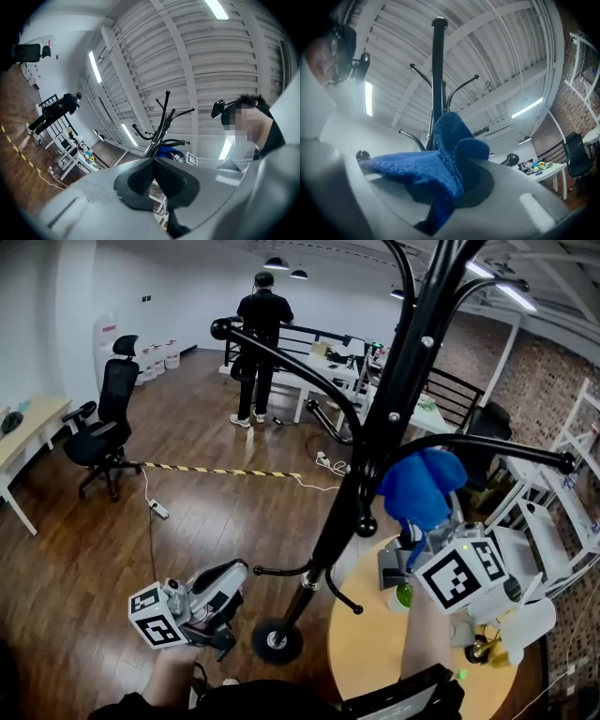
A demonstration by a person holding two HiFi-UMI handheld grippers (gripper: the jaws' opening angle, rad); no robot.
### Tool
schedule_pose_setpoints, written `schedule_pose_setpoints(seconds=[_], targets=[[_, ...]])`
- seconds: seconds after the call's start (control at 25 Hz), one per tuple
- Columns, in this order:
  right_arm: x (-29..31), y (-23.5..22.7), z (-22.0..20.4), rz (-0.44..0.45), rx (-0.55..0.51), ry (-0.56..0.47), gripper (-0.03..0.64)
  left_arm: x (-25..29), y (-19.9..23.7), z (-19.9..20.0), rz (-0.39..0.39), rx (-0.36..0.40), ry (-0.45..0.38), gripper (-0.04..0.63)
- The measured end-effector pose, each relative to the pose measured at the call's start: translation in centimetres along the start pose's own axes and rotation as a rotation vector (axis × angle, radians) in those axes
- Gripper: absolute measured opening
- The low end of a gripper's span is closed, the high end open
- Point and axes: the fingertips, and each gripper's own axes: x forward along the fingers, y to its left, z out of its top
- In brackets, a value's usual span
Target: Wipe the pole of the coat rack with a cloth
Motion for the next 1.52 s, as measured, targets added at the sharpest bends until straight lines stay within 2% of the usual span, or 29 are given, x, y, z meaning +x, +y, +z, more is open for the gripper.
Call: schedule_pose_setpoints(seconds=[0.12, 0.2, 0.32, 0.56, 0.72, 0.84, 1.0, 1.16, 1.44, 1.52], targets=[[-1.0, 0.4, -3.7, 0.002, -0.015, 0.071, 0.015, 0.0, -0.1, -0.6, -0.001, -0.012, 0.010, 0.002], [-2.2, 0.0, -7.5, 0.001, 0.013, 0.171, 0.015, 0.1, 0.0, -1.1, -0.002, -0.021, 0.017, 0.002], [-4.2, -0.6, -14.1, 0.006, 0.037, 0.356, 0.015, 0.3, 0.4, -1.7, 0.001, -0.037, 0.026, 0.002], [-9.7, -1.2, -26.8, 0.018, -0.045, 0.817, 0.015, 0.8, 0.9, -2.7, -0.006, -0.070, 0.042, 0.003], [-12.9, -0.8, -31.3, 0.032, -0.095, 1.016, 0.020, 1.2, 1.4, -3.2, -0.021, -0.090, 0.060, 0.003], [-14.8, -1.5, -31.0, 0.017, -0.066, 1.062, 0.025, 2.0, 1.6, -3.7, -0.037, -0.104, 0.076, 0.003], [-17.3, -1.4, -28.3, 0.041, 0.018, 1.039, 0.025, 2.8, 1.7, -4.2, -0.053, -0.112, 0.088, 0.003], [-18.6, -1.6, -27.5, 0.039, -0.015, 1.047, 0.025, 3.3, 1.7, -4.3, -0.060, -0.111, 0.096, 0.003], [-14.9, -1.6, -30.3, 0.049, -0.041, 1.006, 0.025, 2.5, 1.8, -3.7, -0.039, -0.096, 0.088, 0.003], [-13.4, -1.2, -31.3, 0.062, -0.020, 0.982, 0.025, 1.9, 1.9, -3.4, -0.026, -0.087, 0.083, 0.003]])
